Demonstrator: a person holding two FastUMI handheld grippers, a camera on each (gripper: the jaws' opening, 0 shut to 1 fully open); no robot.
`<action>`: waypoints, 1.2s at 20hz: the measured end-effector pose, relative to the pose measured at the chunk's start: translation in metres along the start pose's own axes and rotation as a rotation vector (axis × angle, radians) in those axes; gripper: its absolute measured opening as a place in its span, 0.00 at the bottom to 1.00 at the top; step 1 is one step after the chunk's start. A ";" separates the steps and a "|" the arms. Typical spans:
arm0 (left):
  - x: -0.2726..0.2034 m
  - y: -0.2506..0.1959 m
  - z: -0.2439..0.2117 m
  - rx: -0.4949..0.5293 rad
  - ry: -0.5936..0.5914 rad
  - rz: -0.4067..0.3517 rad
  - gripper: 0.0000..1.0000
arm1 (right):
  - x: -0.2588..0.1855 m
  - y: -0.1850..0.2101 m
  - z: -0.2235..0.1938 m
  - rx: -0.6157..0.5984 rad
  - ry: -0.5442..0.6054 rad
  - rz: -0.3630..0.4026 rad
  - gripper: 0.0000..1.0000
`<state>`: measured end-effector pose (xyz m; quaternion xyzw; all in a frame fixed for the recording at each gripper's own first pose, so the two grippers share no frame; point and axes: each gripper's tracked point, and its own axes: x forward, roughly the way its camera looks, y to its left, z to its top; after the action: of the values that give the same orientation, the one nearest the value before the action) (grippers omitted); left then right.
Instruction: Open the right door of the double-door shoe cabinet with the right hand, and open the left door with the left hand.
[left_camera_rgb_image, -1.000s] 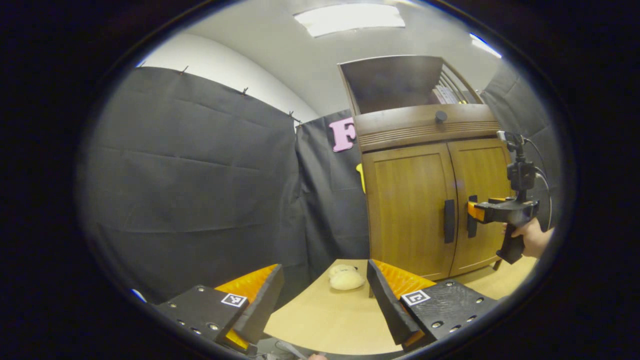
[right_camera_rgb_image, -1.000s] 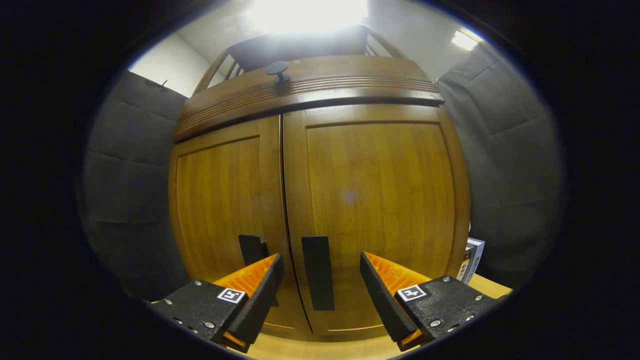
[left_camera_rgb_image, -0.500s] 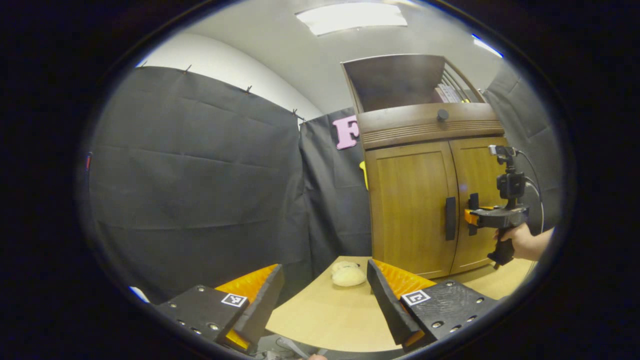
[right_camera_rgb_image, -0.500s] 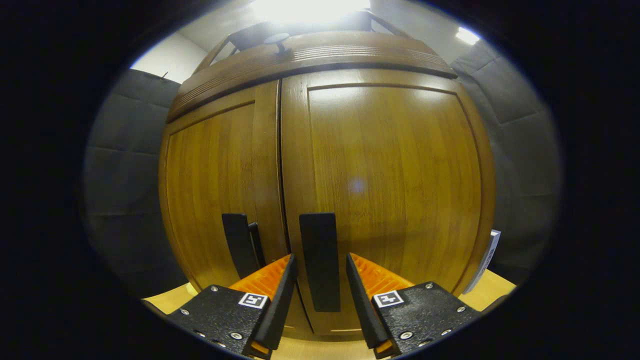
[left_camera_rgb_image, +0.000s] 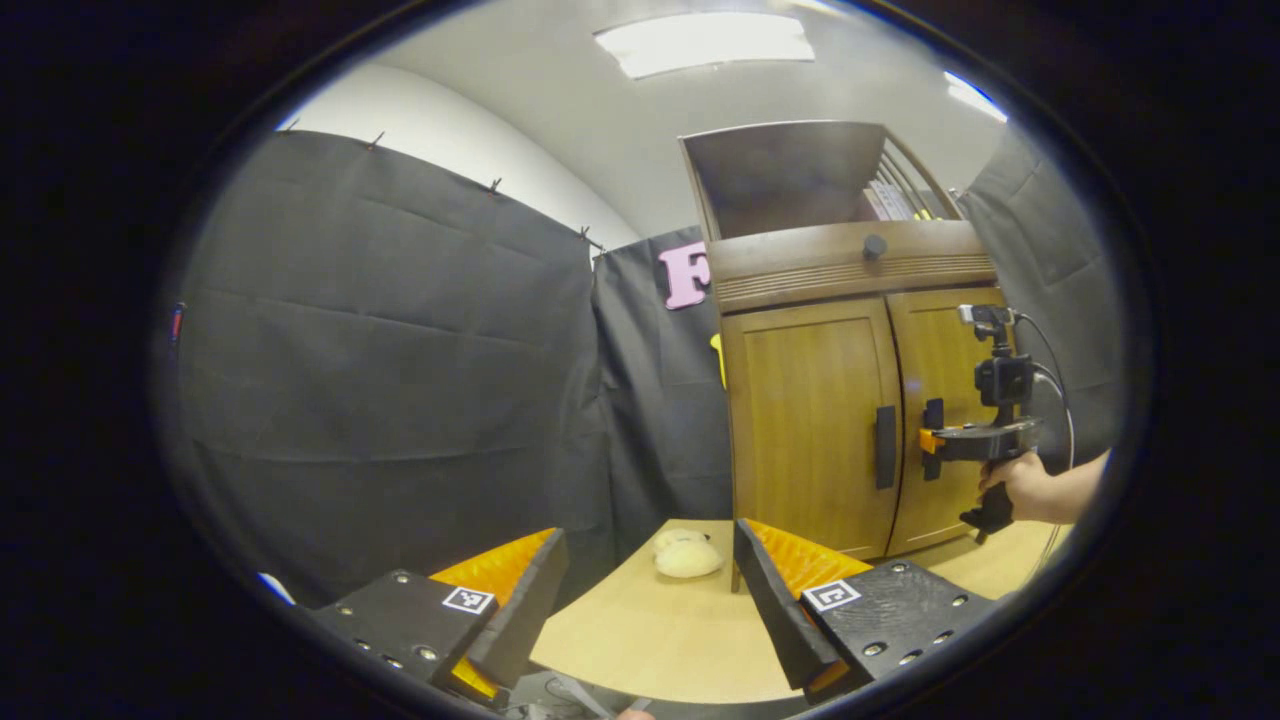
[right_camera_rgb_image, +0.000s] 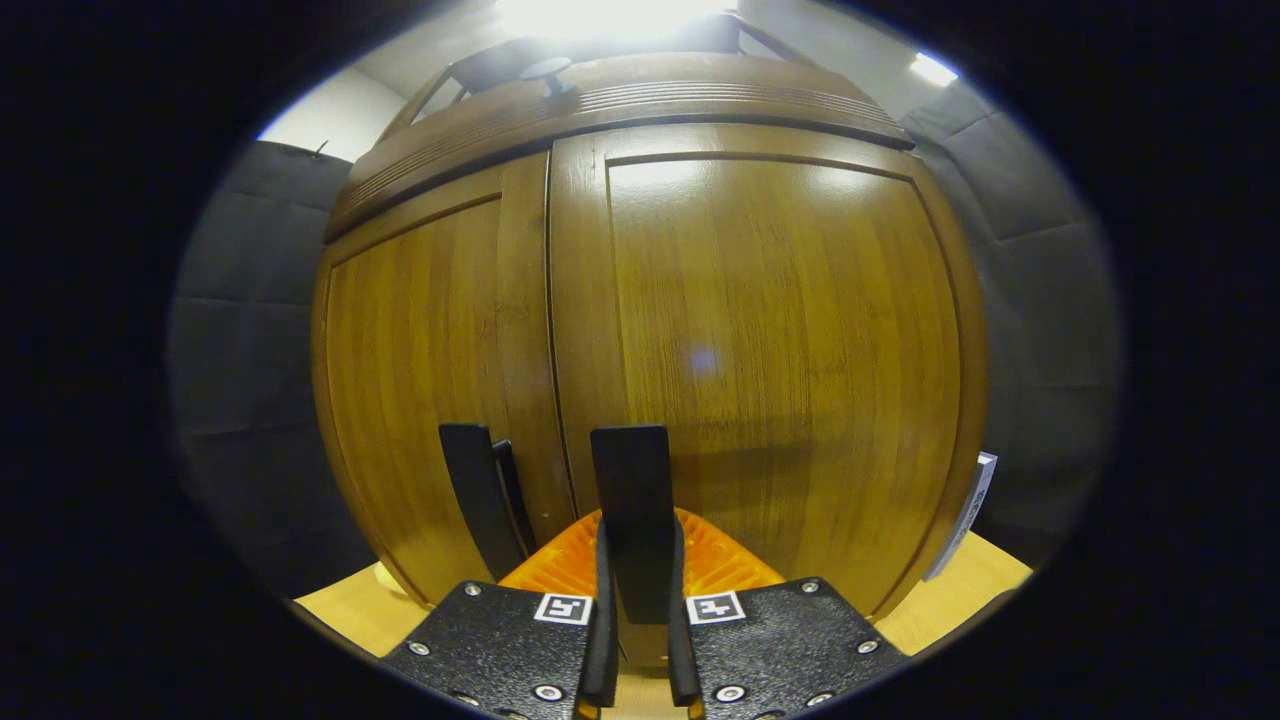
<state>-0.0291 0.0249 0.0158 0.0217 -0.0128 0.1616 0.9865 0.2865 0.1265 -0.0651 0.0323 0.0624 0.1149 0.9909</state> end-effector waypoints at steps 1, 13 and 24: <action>0.000 0.000 0.001 0.001 -0.004 -0.003 1.00 | -0.004 0.000 0.000 0.002 -0.001 0.003 0.20; 0.002 -0.002 0.005 0.005 -0.041 -0.047 0.95 | -0.047 -0.005 -0.001 0.009 0.017 0.006 0.20; 0.005 -0.008 0.006 -0.004 -0.064 -0.106 0.95 | -0.088 -0.020 -0.002 0.017 0.019 0.015 0.20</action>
<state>-0.0216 0.0189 0.0220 0.0255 -0.0434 0.1083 0.9928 0.2053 0.0869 -0.0588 0.0402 0.0723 0.1222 0.9890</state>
